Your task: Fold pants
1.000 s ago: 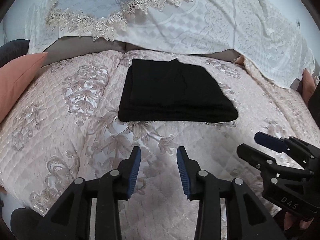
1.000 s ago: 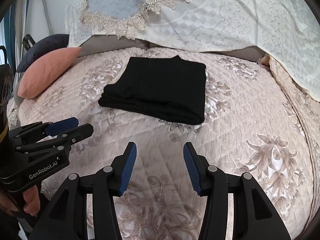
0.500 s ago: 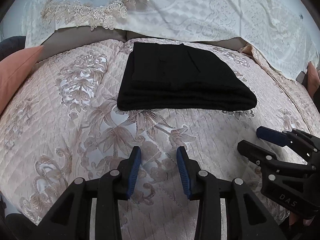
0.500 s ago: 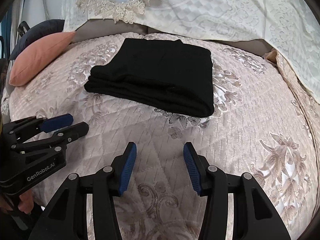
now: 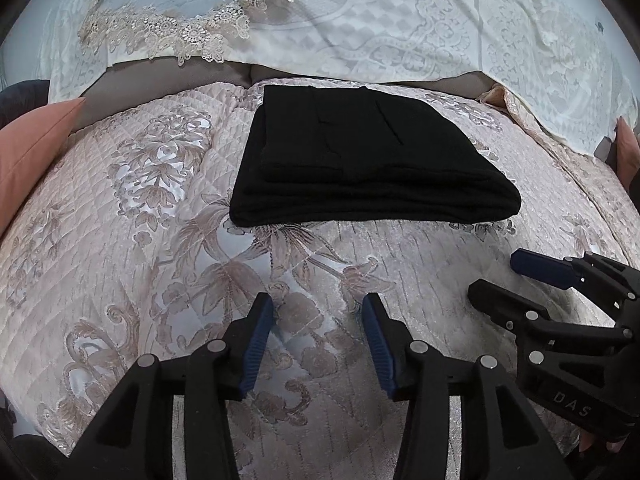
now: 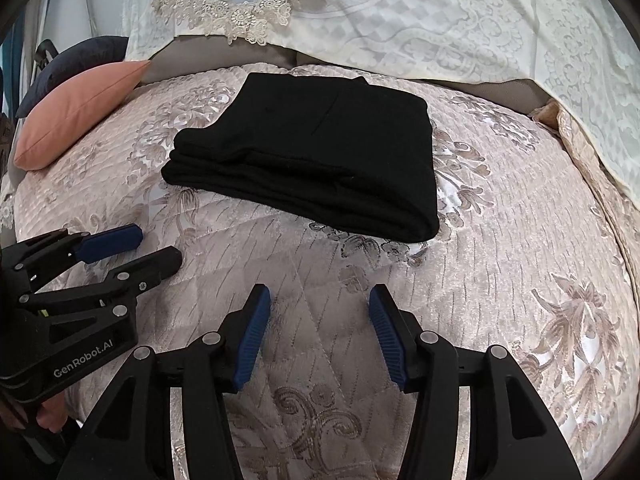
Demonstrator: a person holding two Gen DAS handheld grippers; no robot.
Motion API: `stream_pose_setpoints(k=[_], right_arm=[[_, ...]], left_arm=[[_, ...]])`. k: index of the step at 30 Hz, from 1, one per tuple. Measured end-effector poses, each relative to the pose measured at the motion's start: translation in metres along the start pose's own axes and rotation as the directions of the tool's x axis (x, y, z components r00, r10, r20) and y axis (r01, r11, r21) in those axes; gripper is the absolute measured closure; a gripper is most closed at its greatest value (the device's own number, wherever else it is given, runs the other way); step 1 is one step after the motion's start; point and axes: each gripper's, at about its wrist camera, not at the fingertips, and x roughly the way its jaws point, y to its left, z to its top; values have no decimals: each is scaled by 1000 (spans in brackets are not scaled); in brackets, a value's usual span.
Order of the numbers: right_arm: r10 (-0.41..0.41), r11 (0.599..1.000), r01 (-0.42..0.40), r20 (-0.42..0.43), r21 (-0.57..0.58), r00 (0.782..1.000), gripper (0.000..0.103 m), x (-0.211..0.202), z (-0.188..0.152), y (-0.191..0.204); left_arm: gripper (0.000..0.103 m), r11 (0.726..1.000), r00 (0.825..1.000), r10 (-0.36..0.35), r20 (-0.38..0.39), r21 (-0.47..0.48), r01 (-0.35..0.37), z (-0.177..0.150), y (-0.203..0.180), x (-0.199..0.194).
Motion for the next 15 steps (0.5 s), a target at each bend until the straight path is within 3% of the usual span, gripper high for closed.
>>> stream_pose_setpoints(k=[15], right_arm=[[-4, 1000, 4, -19, 8, 1000, 50, 2, 2, 0]], left_arm=[[49, 999, 999, -23, -23, -29, 23, 2, 3, 0]])
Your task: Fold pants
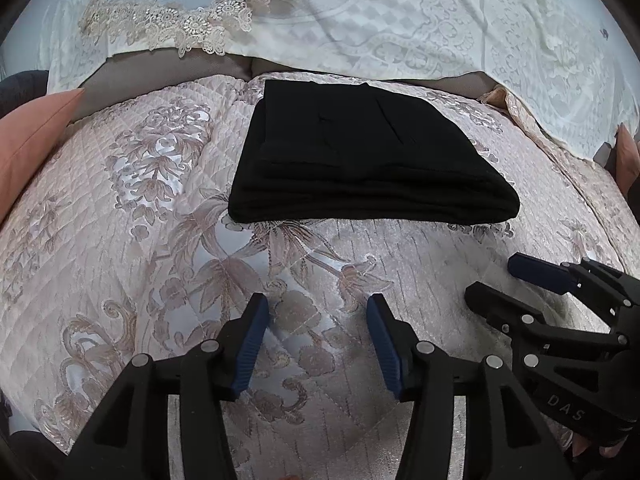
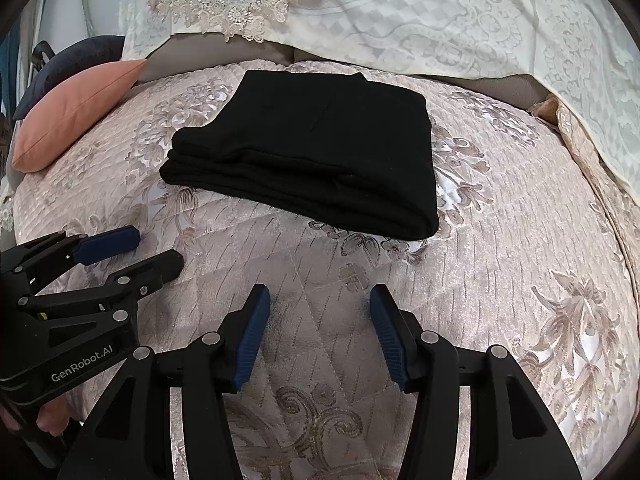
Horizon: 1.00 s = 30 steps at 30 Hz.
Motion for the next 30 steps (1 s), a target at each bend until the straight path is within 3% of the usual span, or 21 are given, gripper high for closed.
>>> stream_pose_setpoints(k=[30], right_arm=[[-4, 1000, 4, -7, -1, 1000, 49, 2, 0, 1]], left_arm=[[46, 1000, 1000, 9, -8, 3, -9, 1, -1, 2]])
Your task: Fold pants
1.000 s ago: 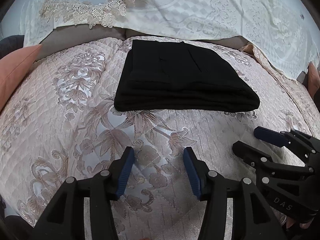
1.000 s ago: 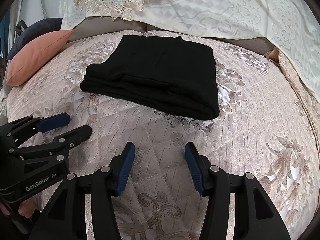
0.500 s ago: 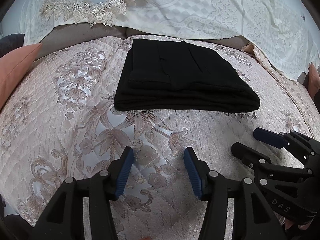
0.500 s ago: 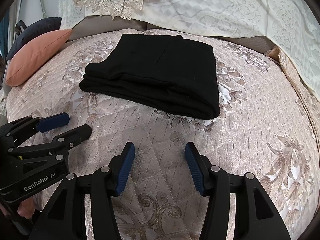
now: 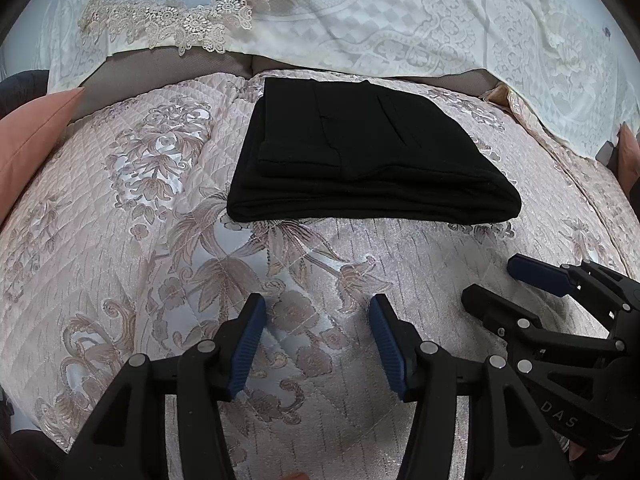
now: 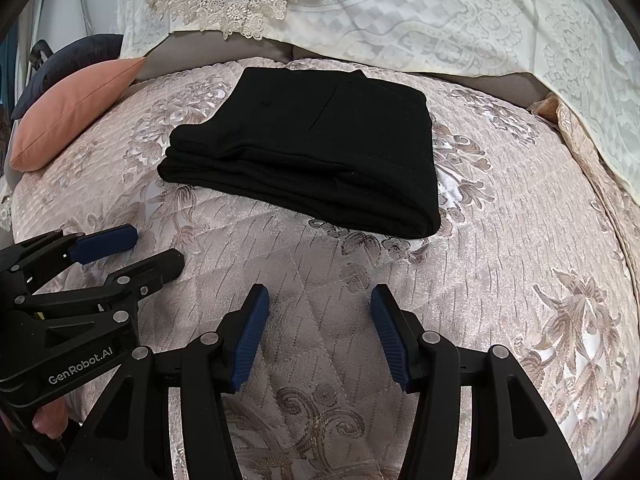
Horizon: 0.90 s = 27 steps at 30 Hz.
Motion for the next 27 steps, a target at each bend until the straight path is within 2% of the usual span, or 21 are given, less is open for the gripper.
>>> stream_pose_setpoints(k=[27], right_arm=[[-2, 1000, 2, 1, -1, 1000, 48, 0, 0, 1]], left_arm=[[42, 1000, 1000, -5, -3, 3, 5, 1, -1, 1]])
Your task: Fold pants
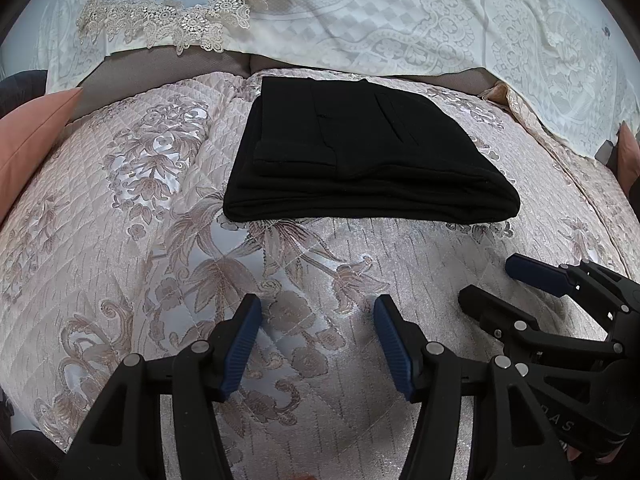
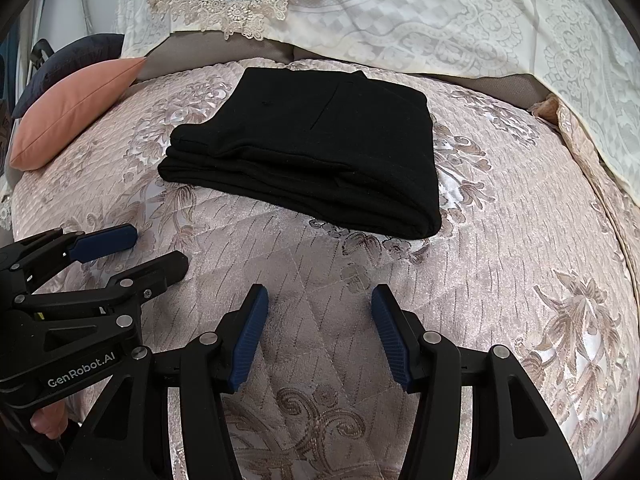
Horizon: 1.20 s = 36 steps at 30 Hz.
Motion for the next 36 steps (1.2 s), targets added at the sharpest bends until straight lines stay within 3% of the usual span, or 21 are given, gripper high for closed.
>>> stream_pose_setpoints(k=[36], right_arm=[[-2, 1000, 2, 0, 2, 1000, 48, 1, -1, 1]], left_arm=[[38, 1000, 1000, -4, -4, 0, 4, 0, -1, 1]])
